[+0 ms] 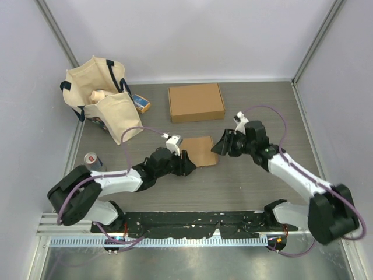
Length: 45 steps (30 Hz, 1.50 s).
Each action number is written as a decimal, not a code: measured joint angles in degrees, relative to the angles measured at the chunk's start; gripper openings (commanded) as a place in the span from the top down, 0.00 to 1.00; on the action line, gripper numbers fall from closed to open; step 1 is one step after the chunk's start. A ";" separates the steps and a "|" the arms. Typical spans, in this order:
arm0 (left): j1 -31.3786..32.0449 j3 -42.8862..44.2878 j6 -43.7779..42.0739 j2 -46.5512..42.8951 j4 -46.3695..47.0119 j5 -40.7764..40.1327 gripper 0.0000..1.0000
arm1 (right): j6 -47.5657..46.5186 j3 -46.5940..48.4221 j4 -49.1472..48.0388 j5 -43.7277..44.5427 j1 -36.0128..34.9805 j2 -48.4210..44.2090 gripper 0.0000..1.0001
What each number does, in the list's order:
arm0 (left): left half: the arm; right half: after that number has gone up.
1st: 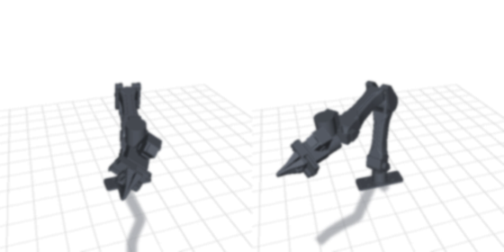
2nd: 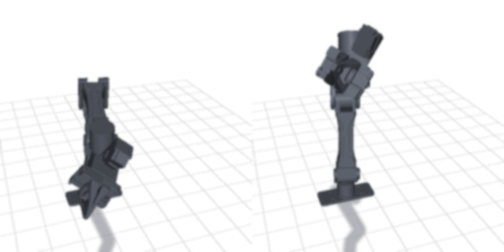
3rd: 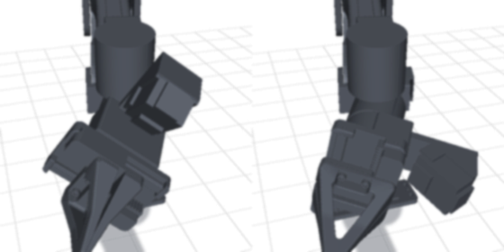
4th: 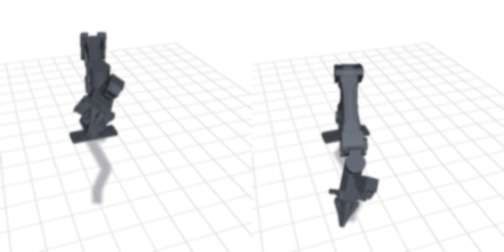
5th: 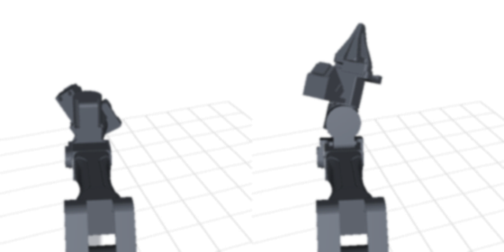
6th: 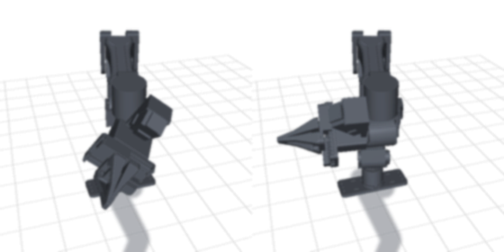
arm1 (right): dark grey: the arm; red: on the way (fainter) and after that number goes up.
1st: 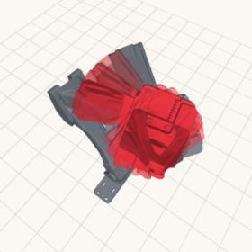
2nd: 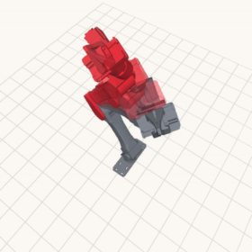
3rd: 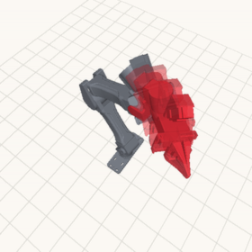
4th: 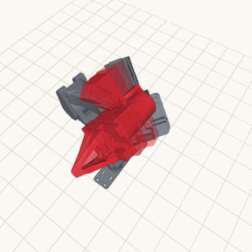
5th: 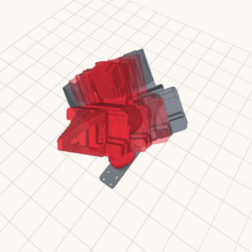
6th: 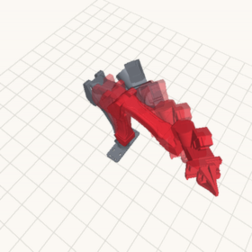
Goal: Fold the paper box
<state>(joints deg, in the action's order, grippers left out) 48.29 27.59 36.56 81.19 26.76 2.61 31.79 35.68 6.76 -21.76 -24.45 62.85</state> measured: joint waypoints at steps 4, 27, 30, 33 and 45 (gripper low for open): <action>0.00 0.00 -0.63 -8.46 -4.46 0.02 0.17 | -6.47 5.73 -1.38 -6.45 4.81 13.90 0.46; -24.46 5.92 8.46 -4.90 -22.10 9.46 0.00 | 0.35 3.80 -27.41 -23.71 12.90 35.19 0.91; -24.48 6.91 8.94 -2.62 -21.11 9.55 0.00 | 0.55 2.80 -28.72 -24.22 14.14 35.21 0.92; -24.48 8.81 9.18 -0.04 -19.63 9.70 0.00 | 1.16 2.27 -30.01 -25.14 14.78 35.63 0.92; -24.52 9.64 19.28 11.23 -1.11 22.03 0.44 | 2.75 2.23 -31.93 -25.16 15.19 36.76 0.66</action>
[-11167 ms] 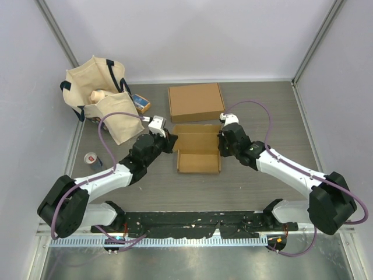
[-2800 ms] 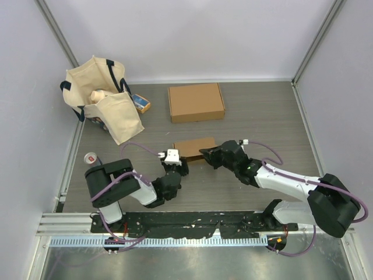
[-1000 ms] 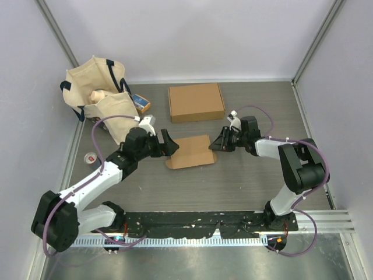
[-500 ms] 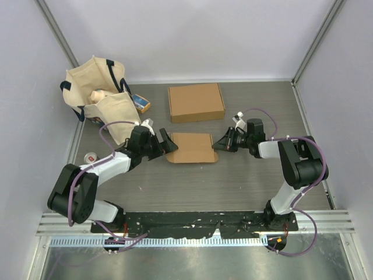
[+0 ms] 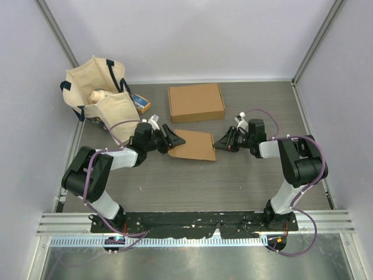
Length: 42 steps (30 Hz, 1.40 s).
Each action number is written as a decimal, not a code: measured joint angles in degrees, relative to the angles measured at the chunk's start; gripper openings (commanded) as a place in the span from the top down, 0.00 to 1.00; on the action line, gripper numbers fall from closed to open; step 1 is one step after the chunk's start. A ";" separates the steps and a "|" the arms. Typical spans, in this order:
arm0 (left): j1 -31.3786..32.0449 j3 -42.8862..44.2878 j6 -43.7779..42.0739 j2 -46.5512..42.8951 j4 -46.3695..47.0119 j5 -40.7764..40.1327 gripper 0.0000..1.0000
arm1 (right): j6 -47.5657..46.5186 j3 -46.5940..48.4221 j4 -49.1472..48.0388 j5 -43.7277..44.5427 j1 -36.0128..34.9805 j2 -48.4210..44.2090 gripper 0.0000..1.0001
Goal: Fold the paper box
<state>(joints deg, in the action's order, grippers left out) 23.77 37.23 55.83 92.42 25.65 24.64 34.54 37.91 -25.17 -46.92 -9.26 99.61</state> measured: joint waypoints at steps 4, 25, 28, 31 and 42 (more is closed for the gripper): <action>-0.42 -0.92 5.49 -0.11 3.69 1.51 0.50 | -1.64 -0.09 8.35 8.24 -0.48 -4.94 0.34; -3.63 -4.17 31.43 -22.10 -33.99 10.38 0.47 | -49.20 14.91 42.16 64.87 -62.38 -27.76 0.17; -3.89 -5.99 33.64 -23.15 -35.01 12.02 0.46 | -52.50 14.97 44.35 66.64 -62.71 -25.57 0.17; -3.93 -6.69 35.28 -24.09 -35.80 13.38 0.46 | -55.23 15.91 44.72 68.30 -62.93 -23.41 0.17; -4.33 -8.44 39.21 -27.89 -35.52 16.57 0.09 | -60.54 16.52 41.48 73.24 -63.01 -15.52 0.48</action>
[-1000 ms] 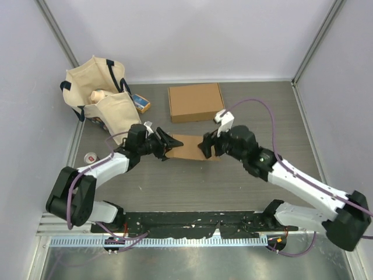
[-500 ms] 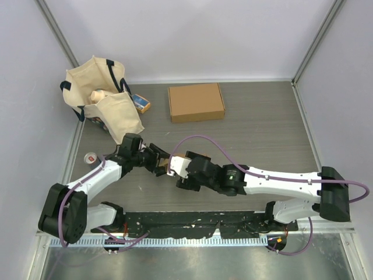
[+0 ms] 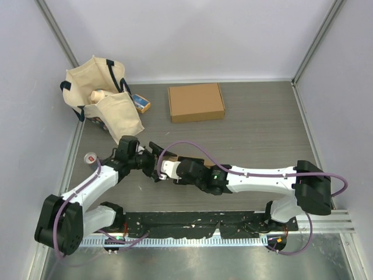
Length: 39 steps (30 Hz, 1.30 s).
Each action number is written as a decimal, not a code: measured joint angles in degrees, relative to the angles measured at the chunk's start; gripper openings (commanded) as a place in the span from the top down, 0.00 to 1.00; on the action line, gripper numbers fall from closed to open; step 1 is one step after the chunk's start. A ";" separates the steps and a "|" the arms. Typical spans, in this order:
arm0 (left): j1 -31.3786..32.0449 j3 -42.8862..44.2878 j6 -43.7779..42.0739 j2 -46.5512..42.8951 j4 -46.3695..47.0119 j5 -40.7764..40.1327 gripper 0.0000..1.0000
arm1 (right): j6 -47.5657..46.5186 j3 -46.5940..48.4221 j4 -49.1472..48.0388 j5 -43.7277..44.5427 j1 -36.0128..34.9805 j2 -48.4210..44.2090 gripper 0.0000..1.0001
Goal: Fold the paper box
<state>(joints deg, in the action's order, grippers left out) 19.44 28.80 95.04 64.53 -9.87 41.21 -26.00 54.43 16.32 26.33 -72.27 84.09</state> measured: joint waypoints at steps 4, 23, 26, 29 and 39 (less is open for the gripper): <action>0.00 -0.83 -3.06 -4.20 1.05 -0.90 0.02 | 0.15 0.07 0.04 0.37 0.20 0.28 0.56; 0.52 -7.65 -39.23 -41.97 -4.02 -32.20 0.21 | 5.53 22.62 29.77 -25.81 18.69 11.28 0.55; 1.05 -7.50 -43.23 -32.30 2.71 -30.86 0.20 | 5.51 24.81 32.50 -31.15 20.90 14.82 0.50; 3.19 -7.52 -46.40 -23.74 10.56 -29.77 0.20 | 5.35 25.07 33.22 -35.28 23.21 16.17 0.47; 13.16 -6.56 -61.24 -8.37 30.95 -30.99 0.35 | 5.29 21.53 29.75 -40.92 25.62 14.51 0.38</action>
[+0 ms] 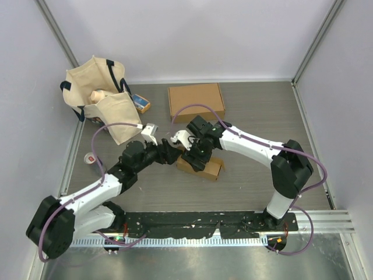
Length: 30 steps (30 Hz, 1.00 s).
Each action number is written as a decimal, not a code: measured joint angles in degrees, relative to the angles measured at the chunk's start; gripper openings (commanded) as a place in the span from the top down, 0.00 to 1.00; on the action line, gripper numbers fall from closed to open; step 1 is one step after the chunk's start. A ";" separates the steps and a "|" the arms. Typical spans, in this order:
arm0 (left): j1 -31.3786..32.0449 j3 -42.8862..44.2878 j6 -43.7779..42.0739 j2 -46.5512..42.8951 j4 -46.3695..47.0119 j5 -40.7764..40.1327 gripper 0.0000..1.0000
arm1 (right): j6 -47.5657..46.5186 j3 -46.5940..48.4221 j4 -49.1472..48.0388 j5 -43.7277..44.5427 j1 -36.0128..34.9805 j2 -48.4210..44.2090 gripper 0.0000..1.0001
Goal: Fold the paper box
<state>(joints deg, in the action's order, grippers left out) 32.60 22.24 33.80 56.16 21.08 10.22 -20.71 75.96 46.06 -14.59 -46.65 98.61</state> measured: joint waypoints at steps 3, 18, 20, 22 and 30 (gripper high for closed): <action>1.20 3.63 -4.07 6.38 1.84 0.00 0.42 | 0.15 -1.44 -0.96 -0.79 0.02 -0.72 0.39; 1.25 5.09 -13.77 9.42 3.58 0.55 0.62 | 0.00 -2.86 -2.25 -2.56 0.63 -3.82 0.44; 1.27 5.09 -14.01 9.86 3.61 0.57 0.69 | -0.02 -2.86 -2.29 -2.69 0.63 -3.82 0.44; 1.53 5.09 -14.47 10.25 3.63 0.50 0.80 | -0.04 -2.86 -2.32 -2.69 0.63 -3.80 0.44; 6.88 6.86 -14.60 10.71 1.33 -6.97 1.00 | 1.92 -2.91 -3.23 -0.76 0.63 -3.69 0.44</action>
<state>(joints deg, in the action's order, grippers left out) 39.48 29.10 19.20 66.87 22.41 3.25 -18.79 73.06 42.83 -15.35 -46.02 94.91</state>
